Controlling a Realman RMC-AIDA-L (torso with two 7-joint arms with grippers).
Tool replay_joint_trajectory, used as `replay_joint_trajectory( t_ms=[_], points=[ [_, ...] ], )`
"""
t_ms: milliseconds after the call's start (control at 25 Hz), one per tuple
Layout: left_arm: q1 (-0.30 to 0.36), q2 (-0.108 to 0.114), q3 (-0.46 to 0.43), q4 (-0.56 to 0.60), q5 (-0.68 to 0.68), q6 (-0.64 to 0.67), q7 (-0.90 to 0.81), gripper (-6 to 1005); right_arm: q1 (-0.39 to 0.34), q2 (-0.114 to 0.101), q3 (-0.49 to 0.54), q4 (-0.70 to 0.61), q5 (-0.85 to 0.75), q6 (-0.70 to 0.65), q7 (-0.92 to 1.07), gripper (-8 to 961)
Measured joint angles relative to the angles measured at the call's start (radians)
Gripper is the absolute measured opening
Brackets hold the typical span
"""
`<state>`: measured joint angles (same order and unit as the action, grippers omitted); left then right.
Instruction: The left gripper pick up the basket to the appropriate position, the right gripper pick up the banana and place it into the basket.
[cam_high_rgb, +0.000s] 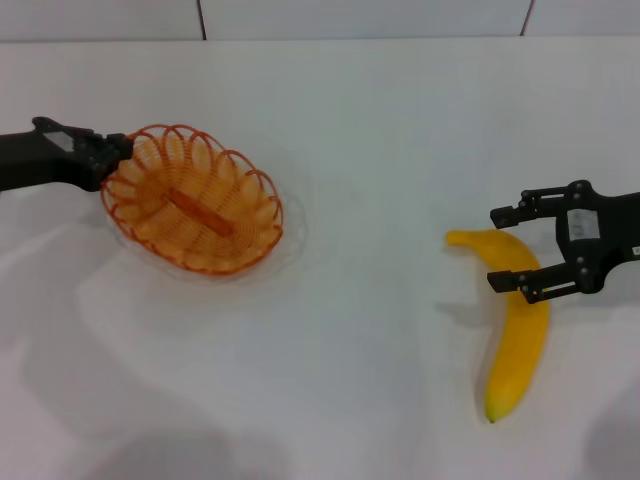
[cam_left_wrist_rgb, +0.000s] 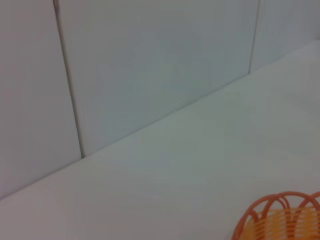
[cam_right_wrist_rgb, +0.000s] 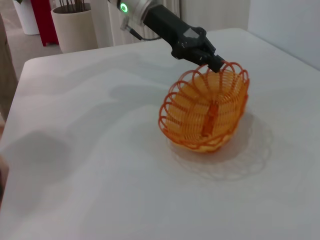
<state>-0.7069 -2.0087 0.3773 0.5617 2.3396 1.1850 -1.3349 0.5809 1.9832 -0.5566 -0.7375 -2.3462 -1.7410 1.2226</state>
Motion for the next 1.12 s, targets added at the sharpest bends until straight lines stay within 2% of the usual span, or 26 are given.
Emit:
replay_joint_trajectory(
  t_ms=[240, 840, 1120],
  points=[
    [-0.007, -0.021, 0.001, -0.049, -0.062, -0.054, 0.022, 45, 0.004, 0.001, -0.014, 0.007, -0.001, 0.000, 0.000, 817],
    [-0.017, -0.020, 0.000, -0.148, -0.271, -0.110, 0.110, 46, 0.011, 0.008, -0.035, 0.023, -0.001, 0.025, -0.003, 817],
    [-0.029, -0.020, 0.001, -0.194, -0.325, -0.113, 0.138, 45, 0.013, 0.010, -0.034, 0.023, -0.001, 0.025, -0.006, 817]
  ],
)
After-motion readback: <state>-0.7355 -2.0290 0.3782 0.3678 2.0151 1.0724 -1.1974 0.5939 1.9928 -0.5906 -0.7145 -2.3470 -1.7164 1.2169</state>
